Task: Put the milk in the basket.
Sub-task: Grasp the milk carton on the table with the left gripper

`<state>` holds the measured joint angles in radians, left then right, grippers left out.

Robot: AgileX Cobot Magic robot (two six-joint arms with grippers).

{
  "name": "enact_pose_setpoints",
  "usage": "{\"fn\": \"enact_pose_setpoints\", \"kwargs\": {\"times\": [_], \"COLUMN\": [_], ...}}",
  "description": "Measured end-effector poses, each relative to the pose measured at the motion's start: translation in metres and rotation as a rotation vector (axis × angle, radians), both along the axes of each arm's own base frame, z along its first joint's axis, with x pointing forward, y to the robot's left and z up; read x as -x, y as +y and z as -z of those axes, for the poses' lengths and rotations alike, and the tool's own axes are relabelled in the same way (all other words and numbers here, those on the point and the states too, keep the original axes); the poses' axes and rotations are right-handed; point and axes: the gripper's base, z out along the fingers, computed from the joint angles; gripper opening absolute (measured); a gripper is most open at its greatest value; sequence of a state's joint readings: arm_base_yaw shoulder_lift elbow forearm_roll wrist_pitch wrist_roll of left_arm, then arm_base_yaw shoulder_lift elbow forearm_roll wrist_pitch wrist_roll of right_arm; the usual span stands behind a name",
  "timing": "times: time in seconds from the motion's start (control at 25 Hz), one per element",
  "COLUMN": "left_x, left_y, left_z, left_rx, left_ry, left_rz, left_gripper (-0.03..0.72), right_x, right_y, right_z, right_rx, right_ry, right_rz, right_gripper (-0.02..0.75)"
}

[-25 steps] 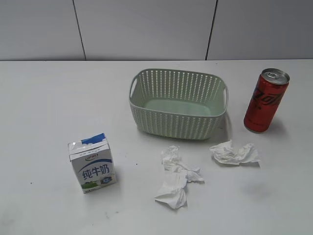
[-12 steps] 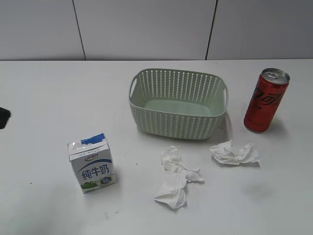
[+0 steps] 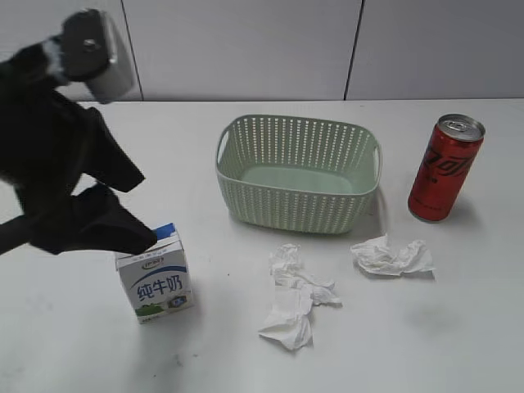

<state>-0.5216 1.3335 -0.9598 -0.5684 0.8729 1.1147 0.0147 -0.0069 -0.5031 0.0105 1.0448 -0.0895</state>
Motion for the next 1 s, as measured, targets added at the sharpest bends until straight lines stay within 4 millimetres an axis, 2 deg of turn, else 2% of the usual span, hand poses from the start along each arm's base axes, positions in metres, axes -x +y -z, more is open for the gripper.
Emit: {"fn": "enact_pose_setpoints", "kwargs": {"times": [0.24,0.36,0.52,0.8,0.92,1.0], "left_x": [-0.047,-0.063,-0.067,-0.071,-0.071,-0.070], "left_y": [-0.026,-0.034,-0.040,-0.046,-0.046,-0.046], "left_z": [0.034,0.053,0.078,0.105,0.106,0.104], "left_rx": [-0.106,-0.193,-0.313,-0.364,-0.366,-0.370], "left_ry": [0.123,0.166,0.208,0.271,0.277,0.289], "left_rz": [-0.004,-0.025,-0.031,-0.023,-0.021,-0.016], "left_gripper": [0.607,0.603,0.599,0.582,0.496,0.356], "right_x": [0.000,0.000,0.000,0.000,0.000,0.000], "right_y": [0.000,0.000,0.000,0.000,0.000,0.000], "right_z": [0.000,0.000,0.000,0.000,0.000,0.000], "right_rx": [0.000,0.000,0.000,0.000,0.000,0.000], "right_ry": [0.000,0.000,0.000,0.000,0.000,0.000], "right_rz": [0.000,0.000,0.000,0.000,0.000,0.000], "right_gripper": [0.496,0.496,0.497,0.497,0.497,0.496]}}
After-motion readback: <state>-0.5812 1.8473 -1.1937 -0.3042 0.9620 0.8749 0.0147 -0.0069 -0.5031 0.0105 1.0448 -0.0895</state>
